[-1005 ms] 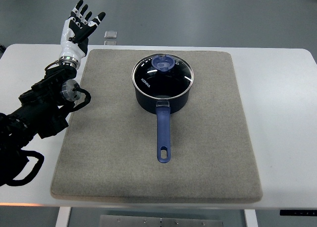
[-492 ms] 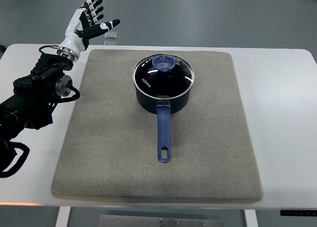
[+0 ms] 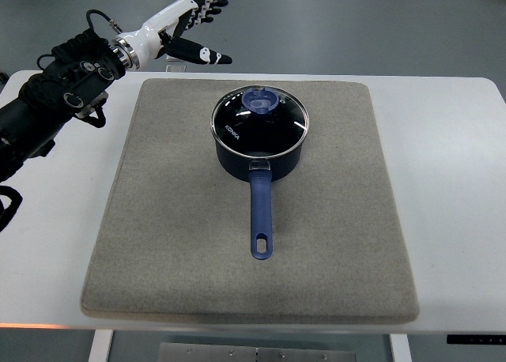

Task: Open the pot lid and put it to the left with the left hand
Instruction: 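Swing the left hand over the pot toward the blue lid knob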

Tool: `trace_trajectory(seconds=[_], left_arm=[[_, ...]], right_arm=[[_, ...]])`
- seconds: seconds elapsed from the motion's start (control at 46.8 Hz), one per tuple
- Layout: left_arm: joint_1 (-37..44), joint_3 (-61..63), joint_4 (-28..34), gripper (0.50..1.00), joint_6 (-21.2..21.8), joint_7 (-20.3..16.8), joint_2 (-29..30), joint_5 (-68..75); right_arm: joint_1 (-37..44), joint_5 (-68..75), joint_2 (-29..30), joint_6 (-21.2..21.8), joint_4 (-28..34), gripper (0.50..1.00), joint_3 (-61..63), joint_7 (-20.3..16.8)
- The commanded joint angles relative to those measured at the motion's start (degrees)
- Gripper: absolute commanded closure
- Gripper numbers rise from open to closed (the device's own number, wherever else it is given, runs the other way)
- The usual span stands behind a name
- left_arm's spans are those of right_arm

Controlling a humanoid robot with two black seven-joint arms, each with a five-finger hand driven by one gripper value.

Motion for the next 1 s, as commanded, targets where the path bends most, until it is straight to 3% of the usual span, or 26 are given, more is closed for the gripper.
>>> trace_trajectory(seconds=[0.0, 0.128, 0.449, 0.748, 0.983], left_arm=[[-2.86, 4.67, -1.54, 0.514, -2.39, -0.01, 0.74, 5.31], [-7.96, 11.35, -1.98, 0.514, -5.12, -0.01, 0.83, 9.97], [-20.09, 29.37, -6.11, 0.514, -5.29, -0.01, 0.74, 12.53], [-25.72, 30.17, -17.53, 0.514, -5.29, -0.01, 1.01, 17.88], [-28.18, 30.08, -19.99, 0.519, -5.29, -0.01, 0.83, 27.46]], right_arm=[[-0.01, 0.00, 0.00, 0.00, 0.00, 0.583, 0.01, 0.00], [-0.01, 0.00, 0.00, 0.00, 0.00, 0.583, 0.01, 0.00], [-0.01, 0.00, 0.00, 0.00, 0.00, 0.583, 0.01, 0.00], [-0.01, 0.00, 0.00, 0.00, 0.00, 0.585, 0.01, 0.00], [-0.01, 0.00, 0.00, 0.00, 0.00, 0.583, 0.01, 0.00]])
